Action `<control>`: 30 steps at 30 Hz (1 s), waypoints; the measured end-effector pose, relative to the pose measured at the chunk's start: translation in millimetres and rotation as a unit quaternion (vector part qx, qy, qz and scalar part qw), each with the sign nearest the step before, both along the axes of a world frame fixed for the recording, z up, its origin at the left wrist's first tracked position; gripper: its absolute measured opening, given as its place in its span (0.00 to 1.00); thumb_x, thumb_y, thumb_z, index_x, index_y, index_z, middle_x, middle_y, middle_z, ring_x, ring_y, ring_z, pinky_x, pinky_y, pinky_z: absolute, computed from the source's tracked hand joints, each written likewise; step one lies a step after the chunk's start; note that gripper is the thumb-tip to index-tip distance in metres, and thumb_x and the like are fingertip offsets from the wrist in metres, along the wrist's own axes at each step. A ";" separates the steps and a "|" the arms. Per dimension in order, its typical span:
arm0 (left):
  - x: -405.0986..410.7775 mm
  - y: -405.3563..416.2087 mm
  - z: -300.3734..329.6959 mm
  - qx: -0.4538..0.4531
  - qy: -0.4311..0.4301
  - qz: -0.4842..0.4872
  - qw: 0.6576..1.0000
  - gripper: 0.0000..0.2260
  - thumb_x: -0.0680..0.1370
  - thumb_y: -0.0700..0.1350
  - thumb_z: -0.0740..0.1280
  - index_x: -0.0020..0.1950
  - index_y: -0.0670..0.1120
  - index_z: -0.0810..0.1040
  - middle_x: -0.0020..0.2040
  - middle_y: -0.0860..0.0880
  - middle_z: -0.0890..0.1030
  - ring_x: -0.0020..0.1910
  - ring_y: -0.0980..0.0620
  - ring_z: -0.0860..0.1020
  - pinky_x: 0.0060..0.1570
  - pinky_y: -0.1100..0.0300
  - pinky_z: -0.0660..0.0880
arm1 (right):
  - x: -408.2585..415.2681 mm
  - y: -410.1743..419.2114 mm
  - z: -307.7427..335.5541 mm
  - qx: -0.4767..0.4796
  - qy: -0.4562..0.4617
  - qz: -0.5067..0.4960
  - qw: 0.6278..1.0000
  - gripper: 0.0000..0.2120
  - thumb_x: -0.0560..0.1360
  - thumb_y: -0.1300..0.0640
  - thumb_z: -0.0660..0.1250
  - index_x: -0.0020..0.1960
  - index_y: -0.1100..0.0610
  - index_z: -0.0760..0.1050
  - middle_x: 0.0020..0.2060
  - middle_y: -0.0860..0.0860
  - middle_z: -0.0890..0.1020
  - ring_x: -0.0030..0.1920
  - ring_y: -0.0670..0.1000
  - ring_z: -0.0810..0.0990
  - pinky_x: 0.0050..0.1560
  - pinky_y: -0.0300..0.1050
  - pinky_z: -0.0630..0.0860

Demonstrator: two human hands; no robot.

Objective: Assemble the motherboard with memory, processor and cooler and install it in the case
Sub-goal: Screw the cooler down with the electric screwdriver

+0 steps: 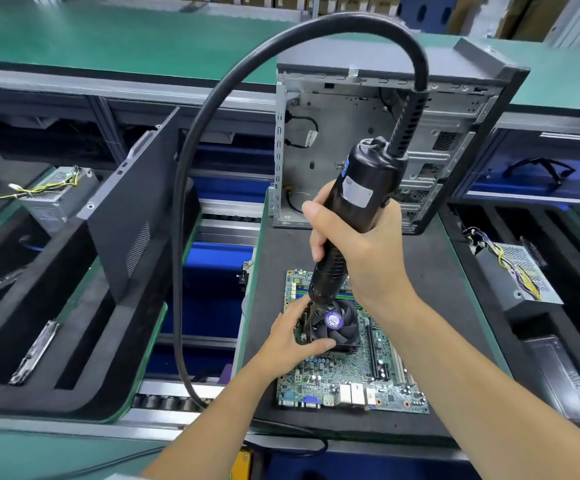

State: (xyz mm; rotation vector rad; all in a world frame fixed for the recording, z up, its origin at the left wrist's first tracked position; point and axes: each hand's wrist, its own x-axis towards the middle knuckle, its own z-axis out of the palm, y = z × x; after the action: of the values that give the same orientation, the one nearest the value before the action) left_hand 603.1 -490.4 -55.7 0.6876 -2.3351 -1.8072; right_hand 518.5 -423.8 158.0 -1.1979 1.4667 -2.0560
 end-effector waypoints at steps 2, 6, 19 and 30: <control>0.3 0.2 0.0 -0.003 0.001 0.000 1.000 0.39 0.71 0.59 0.73 0.76 0.60 0.56 0.76 0.59 0.59 0.76 0.54 0.54 0.75 0.45 0.52 | 0.3 -0.5 0.3 -0.001 -0.004 0.000 1.000 0.07 0.72 0.63 0.69 0.37 0.56 0.74 0.22 0.52 0.73 0.21 0.55 0.71 0.31 0.40 0.70; -0.5 -0.7 -0.5 0.000 -0.001 -0.001 1.000 0.38 0.71 0.59 0.73 0.76 0.60 0.56 0.76 0.58 0.59 0.77 0.52 0.54 0.75 0.45 0.52 | 0.8 -1.0 -0.5 0.003 -0.002 -0.001 1.000 0.07 0.72 0.62 0.69 0.37 0.55 0.74 0.22 0.52 0.73 0.21 0.55 0.71 0.31 0.41 0.71; -0.6 -2.5 -3.9 -0.003 -0.010 -0.004 1.000 0.39 0.70 0.60 0.73 0.75 0.62 0.55 0.77 0.59 0.56 0.77 0.53 0.51 0.75 0.45 0.52 | -2.9 -0.2 -0.9 0.006 -0.003 -0.023 1.000 0.10 0.72 0.64 0.68 0.35 0.55 0.73 0.22 0.53 0.73 0.21 0.56 0.71 0.32 0.41 0.70; -7.2 -4.0 2.8 -0.051 -0.020 -0.004 0.998 0.33 0.67 0.63 0.72 0.68 0.64 0.61 0.67 0.63 0.66 0.72 0.54 0.59 0.71 0.43 0.59 | 4.9 -7.9 -4.0 0.030 0.024 -0.036 0.999 0.08 0.73 0.65 0.69 0.41 0.68 0.73 0.27 0.57 0.79 0.28 0.52 0.80 0.38 0.43 0.76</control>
State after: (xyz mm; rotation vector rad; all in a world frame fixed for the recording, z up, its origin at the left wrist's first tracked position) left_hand 595.9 -494.4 -53.0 0.7062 -2.4400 -1.6776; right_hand 523.4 -431.7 153.9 -1.1939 1.6050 -2.0272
